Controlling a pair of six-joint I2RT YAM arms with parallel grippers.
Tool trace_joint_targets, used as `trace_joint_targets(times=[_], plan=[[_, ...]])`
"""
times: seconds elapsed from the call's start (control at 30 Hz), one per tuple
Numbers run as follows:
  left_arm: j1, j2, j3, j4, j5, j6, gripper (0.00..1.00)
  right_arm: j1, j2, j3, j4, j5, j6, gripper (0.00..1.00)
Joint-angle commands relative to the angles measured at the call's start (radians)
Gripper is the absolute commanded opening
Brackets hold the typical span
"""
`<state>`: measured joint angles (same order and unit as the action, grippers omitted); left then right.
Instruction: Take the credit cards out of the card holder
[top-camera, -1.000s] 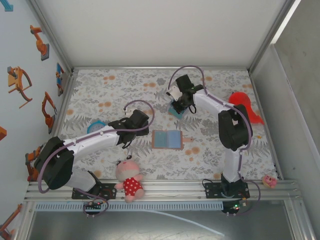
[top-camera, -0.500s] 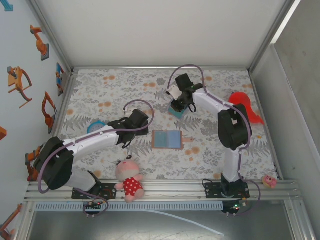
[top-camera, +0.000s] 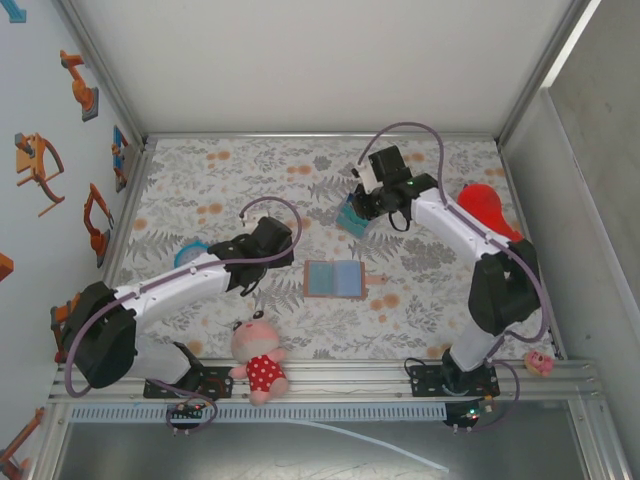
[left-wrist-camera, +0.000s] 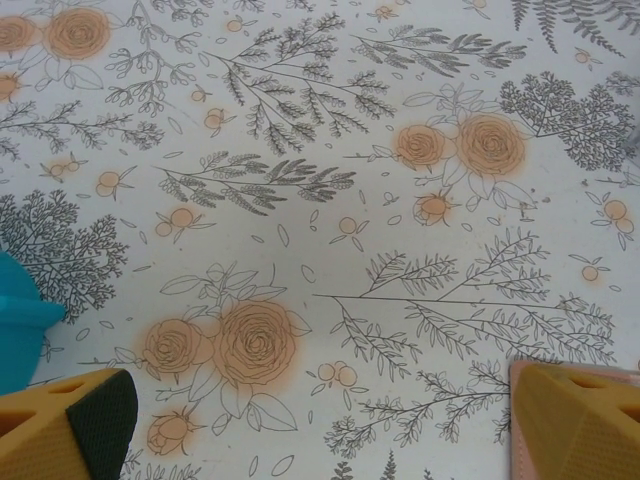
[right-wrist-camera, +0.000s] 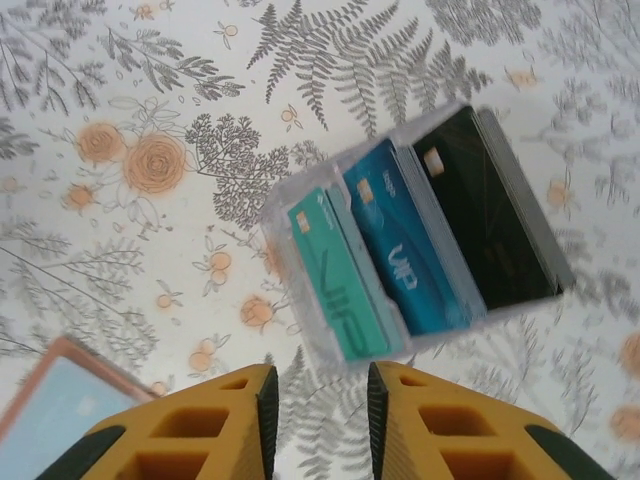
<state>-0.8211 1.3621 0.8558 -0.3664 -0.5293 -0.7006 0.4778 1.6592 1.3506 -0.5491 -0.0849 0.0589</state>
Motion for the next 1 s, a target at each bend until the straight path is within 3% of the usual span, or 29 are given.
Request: trace_joint_targets(times=[0.0,0.43,0.7,0.97], plan=[[0.011,-0.042,-0.024,-0.001,-0.035,-0.029,0.97,0.024,-0.074,-0.088,0.036,0.008,0.177,0.31],[0.07,-0.154,-0.109,0.007,-0.08,-0.103,0.97,0.252,-0.196,-0.279,-0.012,0.192,0.439,0.35],[0.105,-0.217,-0.151,-0.006,-0.105,-0.134,0.97,0.411,-0.146,-0.287,0.002,0.246,0.558,0.42],[0.127,-0.265,-0.188,-0.017,-0.118,-0.159,0.97,0.491,-0.027,-0.227,-0.02,0.277,0.567,0.49]])
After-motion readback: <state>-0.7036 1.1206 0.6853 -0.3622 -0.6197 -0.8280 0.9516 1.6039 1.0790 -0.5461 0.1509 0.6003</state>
